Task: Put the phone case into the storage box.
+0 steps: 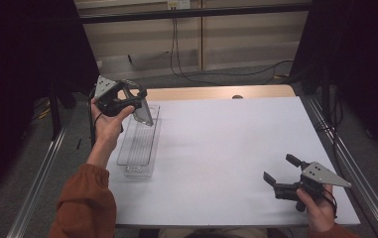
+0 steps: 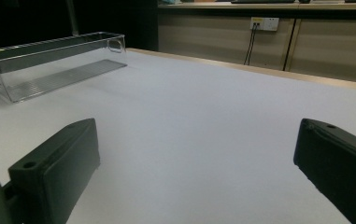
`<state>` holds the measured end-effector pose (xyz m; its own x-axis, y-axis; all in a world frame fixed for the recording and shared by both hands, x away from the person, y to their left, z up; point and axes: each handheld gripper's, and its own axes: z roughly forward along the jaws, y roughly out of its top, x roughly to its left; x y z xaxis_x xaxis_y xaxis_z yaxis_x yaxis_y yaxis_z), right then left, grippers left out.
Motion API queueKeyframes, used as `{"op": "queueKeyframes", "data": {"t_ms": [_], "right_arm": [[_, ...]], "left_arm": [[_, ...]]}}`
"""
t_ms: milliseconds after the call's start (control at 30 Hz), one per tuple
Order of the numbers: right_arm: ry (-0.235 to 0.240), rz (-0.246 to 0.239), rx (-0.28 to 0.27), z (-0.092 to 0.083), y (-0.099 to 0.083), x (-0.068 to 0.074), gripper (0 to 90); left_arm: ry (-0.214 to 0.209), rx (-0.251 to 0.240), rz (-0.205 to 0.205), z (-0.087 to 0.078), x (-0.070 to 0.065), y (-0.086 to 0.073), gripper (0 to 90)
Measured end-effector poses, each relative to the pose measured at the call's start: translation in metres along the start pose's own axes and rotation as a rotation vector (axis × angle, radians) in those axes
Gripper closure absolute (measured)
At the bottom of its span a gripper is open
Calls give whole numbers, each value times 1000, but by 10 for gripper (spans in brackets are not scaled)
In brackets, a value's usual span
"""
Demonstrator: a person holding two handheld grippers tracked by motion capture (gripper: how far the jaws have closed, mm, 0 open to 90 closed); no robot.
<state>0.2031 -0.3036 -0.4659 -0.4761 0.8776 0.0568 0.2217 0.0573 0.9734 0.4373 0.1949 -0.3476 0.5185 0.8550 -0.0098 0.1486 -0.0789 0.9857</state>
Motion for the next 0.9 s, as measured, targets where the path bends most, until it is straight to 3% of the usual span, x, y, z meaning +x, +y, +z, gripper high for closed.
{"op": "queueKeyframes", "data": {"t_ms": [100,267,400,633,767,900], "right_arm": [[0,-2,-1,0,0,0,0],[0,-4,1,0,0,0,0],[7,-11,4,0,0,0,0],[7,0,6,0,-1,0,0],[6,-4,6,0,-1,0,0],[8,-3,5,0,-1,0,0]], "left_arm": [[6,5,-12,5,0,-2,110],[15,24,2,14,4,-4,110],[36,35,-19,21,8,-8,110],[43,55,-22,34,14,-14,110],[26,63,-24,44,15,-16,110],[43,71,-28,51,18,-21,110]]}}
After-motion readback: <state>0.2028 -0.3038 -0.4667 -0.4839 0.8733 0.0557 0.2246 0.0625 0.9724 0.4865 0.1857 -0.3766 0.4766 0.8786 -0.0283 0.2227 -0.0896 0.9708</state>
